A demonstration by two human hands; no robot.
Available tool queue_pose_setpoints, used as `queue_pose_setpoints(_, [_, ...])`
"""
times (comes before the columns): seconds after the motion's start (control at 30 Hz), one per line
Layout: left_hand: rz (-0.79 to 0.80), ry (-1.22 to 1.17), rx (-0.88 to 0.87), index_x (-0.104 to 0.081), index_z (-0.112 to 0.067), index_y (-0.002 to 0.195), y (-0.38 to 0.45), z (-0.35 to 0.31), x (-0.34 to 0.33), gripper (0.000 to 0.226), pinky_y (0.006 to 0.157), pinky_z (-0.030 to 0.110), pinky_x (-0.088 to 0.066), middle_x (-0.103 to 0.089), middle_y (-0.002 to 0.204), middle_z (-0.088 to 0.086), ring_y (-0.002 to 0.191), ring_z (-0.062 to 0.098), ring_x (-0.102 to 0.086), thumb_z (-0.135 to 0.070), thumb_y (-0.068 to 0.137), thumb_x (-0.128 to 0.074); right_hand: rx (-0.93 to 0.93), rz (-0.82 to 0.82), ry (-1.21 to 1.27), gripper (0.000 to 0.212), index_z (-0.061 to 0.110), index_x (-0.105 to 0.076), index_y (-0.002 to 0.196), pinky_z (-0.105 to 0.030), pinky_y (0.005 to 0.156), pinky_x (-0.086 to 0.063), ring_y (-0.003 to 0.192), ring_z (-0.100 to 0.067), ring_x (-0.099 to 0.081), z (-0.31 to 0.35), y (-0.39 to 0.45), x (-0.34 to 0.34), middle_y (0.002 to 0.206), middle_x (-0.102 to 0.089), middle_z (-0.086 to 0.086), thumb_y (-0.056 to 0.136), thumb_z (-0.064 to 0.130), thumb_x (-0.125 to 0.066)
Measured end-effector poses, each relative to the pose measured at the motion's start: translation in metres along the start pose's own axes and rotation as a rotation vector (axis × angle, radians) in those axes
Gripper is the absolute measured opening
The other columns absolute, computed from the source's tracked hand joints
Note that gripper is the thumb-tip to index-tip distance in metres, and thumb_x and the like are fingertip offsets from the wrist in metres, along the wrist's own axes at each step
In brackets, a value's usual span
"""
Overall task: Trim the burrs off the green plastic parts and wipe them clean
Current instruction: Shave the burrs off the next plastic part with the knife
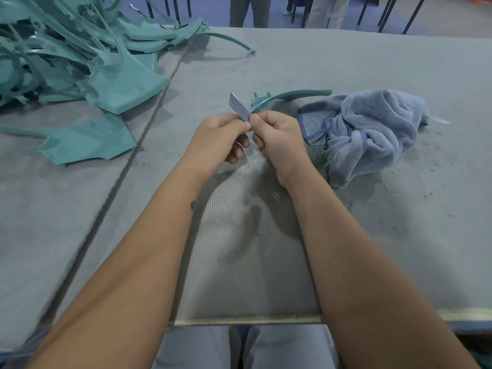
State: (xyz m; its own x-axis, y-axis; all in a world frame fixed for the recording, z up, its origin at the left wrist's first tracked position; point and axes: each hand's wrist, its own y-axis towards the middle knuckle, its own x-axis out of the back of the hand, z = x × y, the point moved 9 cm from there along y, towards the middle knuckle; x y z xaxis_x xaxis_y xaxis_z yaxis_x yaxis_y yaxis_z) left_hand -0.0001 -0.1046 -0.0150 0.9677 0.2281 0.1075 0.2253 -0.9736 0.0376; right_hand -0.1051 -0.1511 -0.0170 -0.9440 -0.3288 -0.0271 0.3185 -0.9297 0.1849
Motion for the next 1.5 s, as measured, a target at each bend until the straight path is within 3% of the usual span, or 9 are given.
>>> queue_pose_setpoints(0.3, [-0.2, 0.018, -0.046, -0.073, -0.03, 0.077, 0.007, 0.009, 0.009, 0.017, 0.038, 0.012, -0.027, -0.045, 0.043, -0.013, 0.036, 0.002, -0.033, -0.031, 0.092, -0.065, 0.0, -0.112, -0.029, 0.018, -0.001, -0.062, 0.083, -0.016, 0.047, -0.03, 0.048, -0.005, -0.034, -0.003, 0.002, 0.01, 0.049, -0.042, 0.006, 0.097, 0.006, -0.053])
queue_pose_setpoints(0.53, [-0.26, 0.048, -0.062, -0.076, -0.028, 0.081, 0.009, 0.008, 0.008, 0.016, 0.037, 0.012, -0.025, -0.039, 0.037, -0.013, 0.035, 0.002, -0.032, -0.042, 0.086, -0.07, -0.029, -0.156, -0.01, 0.027, 0.01, -0.06, 0.072, -0.013, 0.045, -0.03, 0.041, 0.001, -0.036, -0.006, 0.004, 0.016, 0.039, -0.044, 0.015, 0.098, 0.007, -0.052])
queue_pose_setpoints(0.7, [-0.258, 0.06, -0.064, -0.077, -0.024, 0.084, 0.009, 0.009, 0.008, 0.02, 0.038, 0.012, -0.026, -0.039, 0.037, -0.013, 0.034, 0.002, -0.031, -0.042, 0.087, -0.069, -0.029, -0.152, 0.012, 0.031, 0.014, -0.058, 0.069, -0.011, 0.044, -0.03, 0.039, 0.001, -0.037, -0.007, 0.004, 0.016, 0.039, -0.045, 0.016, 0.098, 0.008, -0.051])
queue_pose_setpoints(0.8, [-0.267, 0.062, -0.062, -0.074, -0.024, 0.074, 0.009, 0.009, 0.008, 0.022, 0.038, 0.013, -0.026, -0.038, 0.038, -0.013, 0.036, 0.003, -0.03, -0.04, 0.088, -0.068, -0.039, -0.185, 0.025, 0.033, 0.014, -0.056, 0.067, -0.013, 0.044, -0.029, 0.039, 0.001, -0.034, -0.01, 0.005, 0.021, 0.04, -0.042, 0.015, 0.099, 0.009, -0.051])
queue_pose_setpoints(1.07, [-0.263, 0.029, -0.045, -0.072, -0.027, 0.074, 0.008, 0.008, 0.011, 0.02, 0.037, 0.012, -0.025, -0.039, 0.041, -0.011, 0.035, 0.003, -0.029, -0.04, 0.089, -0.068, -0.119, -0.308, 0.163, 0.032, 0.011, -0.053, 0.069, -0.021, 0.043, -0.024, 0.043, -0.008, -0.025, -0.016, 0.006, 0.035, 0.053, -0.037, 0.0, 0.101, 0.014, -0.049])
queue_pose_setpoints(1.23, [-0.141, 0.137, -0.08, -0.072, -0.039, 0.081, 0.004, 0.0, 0.018, 0.018, 0.038, 0.015, -0.026, -0.038, 0.049, -0.005, 0.038, 0.005, -0.03, -0.038, 0.094, -0.06, -0.137, -0.186, 0.183, 0.032, 0.012, -0.053, 0.069, -0.018, 0.037, -0.021, 0.038, -0.006, -0.024, -0.017, 0.006, 0.027, 0.053, -0.036, -0.001, 0.101, 0.013, -0.048])
queue_pose_setpoints(1.33, [-0.11, 0.206, -0.087, -0.073, -0.035, 0.089, 0.0, -0.005, 0.04, 0.013, 0.044, 0.013, -0.039, -0.054, 0.05, -0.004, 0.041, 0.003, -0.044, -0.032, 0.094, -0.061, -0.132, -0.065, 0.138, 0.033, 0.012, -0.054, 0.068, -0.015, 0.037, -0.022, 0.037, -0.004, -0.026, -0.015, 0.006, 0.016, 0.052, -0.037, -0.002, 0.1, 0.01, -0.048])
queue_pose_setpoints(1.4, [-0.072, 0.265, -0.048, -0.072, -0.025, 0.089, 0.002, -0.003, 0.045, 0.012, 0.057, 0.016, -0.051, -0.069, 0.068, -0.001, 0.054, 0.003, -0.059, -0.024, 0.094, -0.061, -0.13, -0.014, 0.061, 0.032, 0.012, -0.054, 0.068, -0.014, 0.038, -0.024, 0.037, -0.003, -0.029, -0.016, 0.006, 0.011, 0.053, -0.039, -0.003, 0.1, 0.01, -0.048])
queue_pose_setpoints(1.5, [0.0, 0.318, 0.031, -0.063, -0.014, 0.09, 0.007, 0.006, 0.034, 0.008, 0.076, 0.024, -0.054, -0.065, 0.088, 0.005, 0.071, 0.009, -0.062, -0.016, 0.096, -0.058, -0.119, -0.005, -0.022, 0.033, 0.012, -0.055, 0.067, -0.014, 0.039, -0.026, 0.038, -0.005, -0.031, -0.019, 0.008, 0.009, 0.052, -0.041, -0.003, 0.099, 0.01, -0.048])
